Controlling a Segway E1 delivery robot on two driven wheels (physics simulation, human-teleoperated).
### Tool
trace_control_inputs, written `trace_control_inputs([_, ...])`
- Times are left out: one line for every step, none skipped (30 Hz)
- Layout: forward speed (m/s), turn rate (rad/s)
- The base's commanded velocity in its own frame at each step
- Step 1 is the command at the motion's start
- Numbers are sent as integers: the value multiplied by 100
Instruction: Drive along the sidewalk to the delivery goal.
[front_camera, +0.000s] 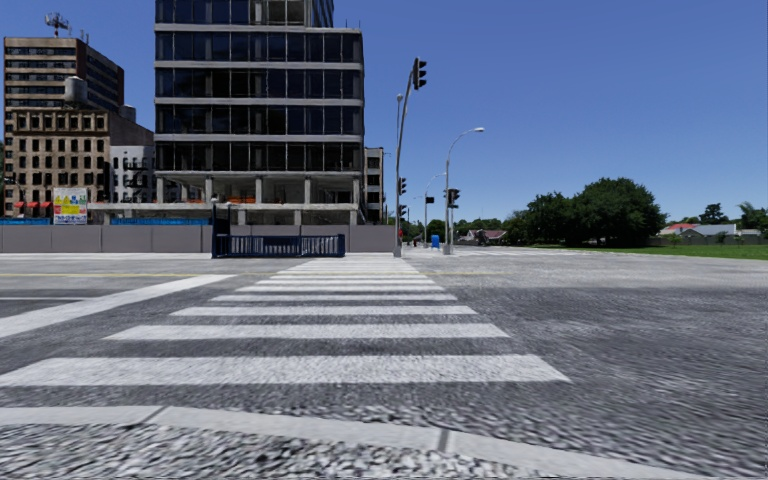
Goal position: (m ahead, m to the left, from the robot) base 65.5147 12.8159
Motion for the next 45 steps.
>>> trace_control_inputs([200,0])
trace_control_inputs([200,0])
trace_control_inputs([200,0])
trace_control_inputs([200,0])
trace_control_inputs([200,0])
trace_control_inputs([200,0])
trace_control_inputs([200,0])
trace_control_inputs([200,0])
trace_control_inputs([200,0])
trace_control_inputs([200,0])
trace_control_inputs([200,0])
trace_control_inputs([200,0])
trace_control_inputs([200,0])
trace_control_inputs([200,0])
trace_control_inputs([200,0])
trace_control_inputs([200,0])
trace_control_inputs([200,0])
trace_control_inputs([200,0])
trace_control_inputs([200,0])
trace_control_inputs([200,0])
trace_control_inputs([200,0])
trace_control_inputs([200,0])
trace_control_inputs([200,0])
trace_control_inputs([200,0])
trace_control_inputs([200,0])
trace_control_inputs([200,0])
trace_control_inputs([200,0])
trace_control_inputs([200,0])
trace_control_inputs([200,0])
trace_control_inputs([200,0])
trace_control_inputs([200,0])
trace_control_inputs([200,0])
trace_control_inputs([200,0])
trace_control_inputs([200,0])
trace_control_inputs([200,0])
trace_control_inputs([200,0])
trace_control_inputs([200,0])
trace_control_inputs([200,0])
trace_control_inputs([200,0])
trace_control_inputs([200,0])
trace_control_inputs([200,0])
trace_control_inputs([200,0])
trace_control_inputs([200,0])
trace_control_inputs([200,0])
trace_control_inputs([200,0])
